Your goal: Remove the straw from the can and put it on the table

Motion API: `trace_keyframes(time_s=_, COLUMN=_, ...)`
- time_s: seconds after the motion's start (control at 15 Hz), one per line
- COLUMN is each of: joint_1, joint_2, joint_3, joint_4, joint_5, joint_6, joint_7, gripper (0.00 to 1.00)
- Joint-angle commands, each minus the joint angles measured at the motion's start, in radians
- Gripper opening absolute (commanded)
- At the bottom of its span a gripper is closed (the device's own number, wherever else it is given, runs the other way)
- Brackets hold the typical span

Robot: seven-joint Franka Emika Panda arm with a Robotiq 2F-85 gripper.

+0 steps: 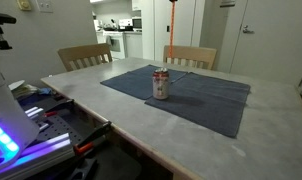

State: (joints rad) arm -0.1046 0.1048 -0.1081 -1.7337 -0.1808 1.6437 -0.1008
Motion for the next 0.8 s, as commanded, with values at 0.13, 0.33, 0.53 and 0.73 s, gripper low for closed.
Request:
trace_keyframes(time_s=0.13, joint_1=0.017, joint_2=-0.044, joint_3=0.015, joint_4=-0.021, joint_5=0.007, joint_6=-0.017, joint_7=-0.004, gripper=0.02)
trace_keyframes(time_s=0.33, joint_1=0.022, joint_2=-0.05, joint_3=0.024, joint_4=-0.02, joint_5=0.061, joint_6=-0.02, joint_7=-0.026, gripper=0.02)
trace_keyframes(time_s=0.53, joint_1=0.027, joint_2=-0.049, joint_3=0.039, joint_4=-0.031, joint_5=0.184, joint_6=-0.017, joint_7=-0.075, gripper=0.02)
trace_keyframes(time_s=0.73, joint_1=0.033, joint_2=-0.039, joint_3=0.054, joint_4=-0.046, joint_5=0.31, joint_6=-0.028, joint_7=-0.129, gripper=0.02)
